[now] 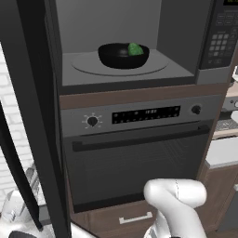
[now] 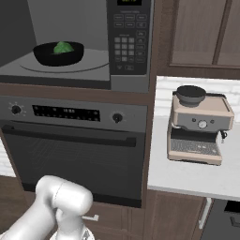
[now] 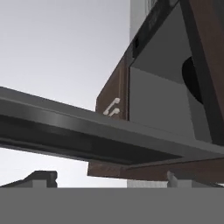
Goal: Pick the broccoli from the sink and place it in the bowl. Then pick the bowl and place it in the microwave. Then close the microwave door and press the start button.
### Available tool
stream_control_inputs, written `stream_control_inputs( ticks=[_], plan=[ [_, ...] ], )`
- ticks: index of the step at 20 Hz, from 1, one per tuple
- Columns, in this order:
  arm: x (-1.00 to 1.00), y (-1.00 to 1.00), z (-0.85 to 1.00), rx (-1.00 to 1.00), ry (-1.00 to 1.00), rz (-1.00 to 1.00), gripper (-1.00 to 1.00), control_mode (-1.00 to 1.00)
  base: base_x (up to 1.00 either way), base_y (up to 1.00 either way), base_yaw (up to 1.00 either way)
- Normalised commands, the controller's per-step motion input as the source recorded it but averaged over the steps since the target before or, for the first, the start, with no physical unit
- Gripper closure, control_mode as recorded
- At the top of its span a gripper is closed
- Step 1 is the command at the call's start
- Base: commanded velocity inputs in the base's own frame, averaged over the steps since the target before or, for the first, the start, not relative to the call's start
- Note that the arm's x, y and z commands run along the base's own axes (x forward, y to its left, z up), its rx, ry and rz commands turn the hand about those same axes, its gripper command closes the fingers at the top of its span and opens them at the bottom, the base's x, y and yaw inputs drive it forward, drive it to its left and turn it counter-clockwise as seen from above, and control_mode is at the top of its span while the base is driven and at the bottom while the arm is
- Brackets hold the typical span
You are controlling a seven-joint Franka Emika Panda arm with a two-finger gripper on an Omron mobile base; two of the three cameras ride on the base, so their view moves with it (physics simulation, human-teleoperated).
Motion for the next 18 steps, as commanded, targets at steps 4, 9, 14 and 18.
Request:
stream_control_inputs(
  ticks=[4, 9, 14, 18],
  plan=[
    [-0.01, 0.00, 0.24, 0.01, 0.01, -0.21, -1.00, -1.00, 0.00, 0.00, 0.00],
    [-0.01, 0.00, 0.40, 0.01, 0.00, -0.17, -1.00, -1.00, 0.00, 0.00, 0.00],
    [-0.09, -0.20, 0.34, 0.03, 0.01, -0.10, -1.00, -1.00, 0.00, 0.00, 0.00],
    [-0.25, -0.41, 0.26, 0.05, 0.00, -0.02, -1.00, -1.00, 0.00, 0.00, 0.00]
  ],
)
